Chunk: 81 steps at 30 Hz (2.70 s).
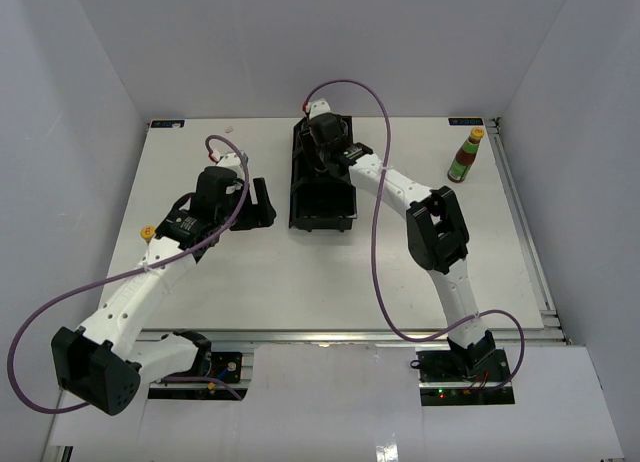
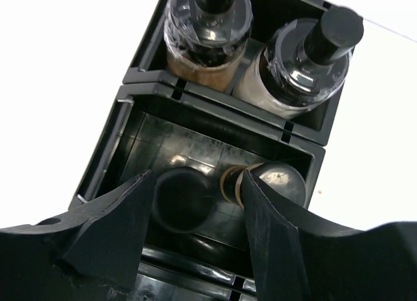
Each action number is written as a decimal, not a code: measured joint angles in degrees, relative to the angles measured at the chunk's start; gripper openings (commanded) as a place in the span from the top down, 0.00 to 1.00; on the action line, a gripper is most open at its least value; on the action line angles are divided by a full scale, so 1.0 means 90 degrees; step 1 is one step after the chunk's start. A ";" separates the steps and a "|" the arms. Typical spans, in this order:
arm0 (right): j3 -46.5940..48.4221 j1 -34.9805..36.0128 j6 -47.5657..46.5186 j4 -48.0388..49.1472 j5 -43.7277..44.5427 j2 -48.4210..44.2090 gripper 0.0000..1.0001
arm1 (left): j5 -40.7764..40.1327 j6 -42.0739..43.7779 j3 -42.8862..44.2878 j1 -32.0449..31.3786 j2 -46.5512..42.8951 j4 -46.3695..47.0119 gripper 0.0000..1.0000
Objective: Organize the condiment bottles
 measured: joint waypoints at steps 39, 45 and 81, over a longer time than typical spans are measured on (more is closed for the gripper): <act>-0.5550 0.0000 0.0299 0.0040 -0.1459 -0.6556 0.37 | -0.1006 -0.0337 0.1593 0.1965 0.3361 0.0075 0.15; -0.5739 0.0000 0.0295 0.0134 -0.1406 -0.6717 0.36 | -0.1138 -0.0214 0.1910 0.1965 0.3841 0.0053 0.19; -0.6036 -0.0039 0.0179 0.0404 -0.1058 -0.7139 0.35 | -0.1263 0.0285 0.7078 0.0451 0.5595 -0.1504 1.00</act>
